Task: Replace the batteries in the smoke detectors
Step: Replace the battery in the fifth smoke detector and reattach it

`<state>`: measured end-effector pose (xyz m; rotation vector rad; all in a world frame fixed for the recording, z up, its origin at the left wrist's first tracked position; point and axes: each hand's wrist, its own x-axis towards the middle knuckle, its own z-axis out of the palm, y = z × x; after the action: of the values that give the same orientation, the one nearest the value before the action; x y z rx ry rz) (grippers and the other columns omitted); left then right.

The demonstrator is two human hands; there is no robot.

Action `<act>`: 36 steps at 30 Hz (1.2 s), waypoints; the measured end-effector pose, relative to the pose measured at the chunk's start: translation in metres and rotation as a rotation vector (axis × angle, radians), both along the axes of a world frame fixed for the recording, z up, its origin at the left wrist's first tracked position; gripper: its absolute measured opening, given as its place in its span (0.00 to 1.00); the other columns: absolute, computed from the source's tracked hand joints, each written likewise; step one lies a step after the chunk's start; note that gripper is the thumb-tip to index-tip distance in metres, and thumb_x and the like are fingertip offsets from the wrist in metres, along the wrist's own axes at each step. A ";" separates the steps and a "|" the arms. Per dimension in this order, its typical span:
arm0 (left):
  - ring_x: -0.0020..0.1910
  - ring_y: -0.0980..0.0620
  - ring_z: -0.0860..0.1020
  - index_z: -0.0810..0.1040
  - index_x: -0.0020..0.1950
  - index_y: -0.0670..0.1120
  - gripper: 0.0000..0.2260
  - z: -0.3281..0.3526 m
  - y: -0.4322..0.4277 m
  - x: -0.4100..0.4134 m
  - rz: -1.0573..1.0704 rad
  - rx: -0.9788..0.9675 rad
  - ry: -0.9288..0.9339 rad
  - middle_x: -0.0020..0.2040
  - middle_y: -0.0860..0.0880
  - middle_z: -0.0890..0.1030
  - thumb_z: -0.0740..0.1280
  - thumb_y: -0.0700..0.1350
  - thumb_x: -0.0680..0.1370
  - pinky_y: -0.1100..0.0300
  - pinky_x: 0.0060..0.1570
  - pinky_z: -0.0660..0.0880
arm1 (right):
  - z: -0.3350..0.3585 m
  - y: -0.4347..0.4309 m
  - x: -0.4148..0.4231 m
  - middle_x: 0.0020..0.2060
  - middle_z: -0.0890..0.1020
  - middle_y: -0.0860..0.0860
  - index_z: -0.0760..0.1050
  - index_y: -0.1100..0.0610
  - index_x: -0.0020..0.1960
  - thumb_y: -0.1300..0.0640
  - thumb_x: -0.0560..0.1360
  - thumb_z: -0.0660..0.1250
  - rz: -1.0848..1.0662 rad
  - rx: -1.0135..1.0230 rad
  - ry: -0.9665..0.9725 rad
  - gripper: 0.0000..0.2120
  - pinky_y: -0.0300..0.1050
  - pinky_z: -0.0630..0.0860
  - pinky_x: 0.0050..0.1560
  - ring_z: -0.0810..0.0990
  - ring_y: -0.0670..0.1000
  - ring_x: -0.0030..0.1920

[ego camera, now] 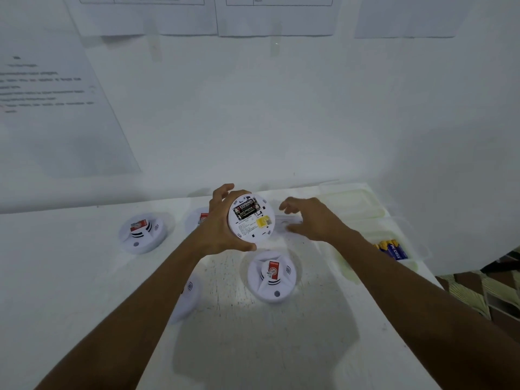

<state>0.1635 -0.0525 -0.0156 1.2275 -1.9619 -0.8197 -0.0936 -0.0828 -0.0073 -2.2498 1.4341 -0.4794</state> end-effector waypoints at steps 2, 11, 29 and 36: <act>0.74 0.58 0.55 0.62 0.64 0.66 0.46 0.000 0.003 0.003 0.017 0.013 -0.004 0.73 0.54 0.55 0.80 0.60 0.50 0.65 0.69 0.60 | -0.002 -0.002 0.001 0.56 0.82 0.51 0.75 0.50 0.63 0.54 0.68 0.78 0.063 0.032 0.173 0.25 0.48 0.80 0.43 0.81 0.51 0.45; 0.71 0.61 0.57 0.62 0.64 0.65 0.47 -0.001 0.011 0.005 0.042 0.025 -0.022 0.72 0.57 0.54 0.81 0.58 0.51 0.77 0.61 0.58 | -0.011 0.007 0.004 0.46 0.86 0.54 0.64 0.50 0.71 0.53 0.72 0.68 0.110 -0.161 0.354 0.29 0.48 0.80 0.43 0.82 0.55 0.40; 0.74 0.54 0.58 0.61 0.63 0.69 0.45 0.001 0.013 -0.031 0.052 -0.002 0.019 0.69 0.59 0.55 0.81 0.57 0.51 0.51 0.71 0.65 | 0.053 0.057 0.002 0.36 0.86 0.52 0.73 0.55 0.52 0.64 0.74 0.71 -0.302 0.004 -0.820 0.11 0.34 0.73 0.36 0.81 0.47 0.35; 0.73 0.49 0.59 0.54 0.62 0.79 0.46 0.007 0.012 -0.046 0.039 -0.053 0.026 0.71 0.51 0.58 0.78 0.64 0.53 0.47 0.72 0.65 | 0.038 0.056 0.017 0.39 0.83 0.47 0.80 0.51 0.50 0.61 0.73 0.74 -0.200 -0.167 -0.585 0.08 0.31 0.73 0.34 0.80 0.43 0.33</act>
<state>0.1172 -0.0403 -0.0083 1.2137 -1.9209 -0.7557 -0.0767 -0.0270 0.0309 -1.8522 1.3337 -1.2420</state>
